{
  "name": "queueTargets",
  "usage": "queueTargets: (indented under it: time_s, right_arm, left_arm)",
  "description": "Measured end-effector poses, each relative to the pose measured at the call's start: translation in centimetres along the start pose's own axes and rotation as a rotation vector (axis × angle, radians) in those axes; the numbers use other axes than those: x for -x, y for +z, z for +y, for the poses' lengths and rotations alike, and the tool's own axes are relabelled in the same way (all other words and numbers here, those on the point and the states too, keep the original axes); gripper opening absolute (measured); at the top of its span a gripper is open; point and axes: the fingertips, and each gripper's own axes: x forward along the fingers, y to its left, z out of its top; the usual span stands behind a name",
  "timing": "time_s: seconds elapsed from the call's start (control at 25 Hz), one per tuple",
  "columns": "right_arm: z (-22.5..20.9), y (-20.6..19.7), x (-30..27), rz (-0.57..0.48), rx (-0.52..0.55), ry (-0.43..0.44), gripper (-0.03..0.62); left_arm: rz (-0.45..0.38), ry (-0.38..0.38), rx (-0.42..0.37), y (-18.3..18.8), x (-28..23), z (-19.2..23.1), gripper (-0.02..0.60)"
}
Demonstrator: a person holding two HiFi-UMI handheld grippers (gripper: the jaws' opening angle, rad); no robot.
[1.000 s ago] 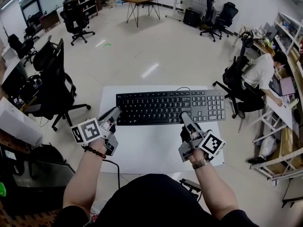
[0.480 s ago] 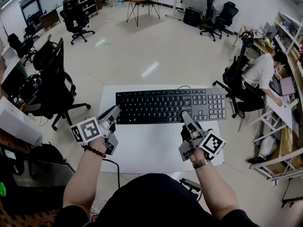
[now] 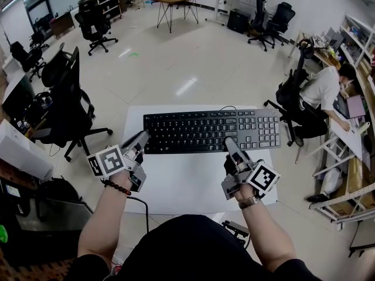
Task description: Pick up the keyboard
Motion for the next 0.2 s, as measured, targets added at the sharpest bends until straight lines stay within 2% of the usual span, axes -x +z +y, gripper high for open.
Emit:
queueTargets:
  time_s: [0.2]
  right_arm:
    - [0.30, -0.09, -0.18, 0.003, 0.000, 0.001, 0.110]
  left_arm:
    - [0.001, 0.001, 0.000, 0.36, 0.18, 0.02, 0.071]
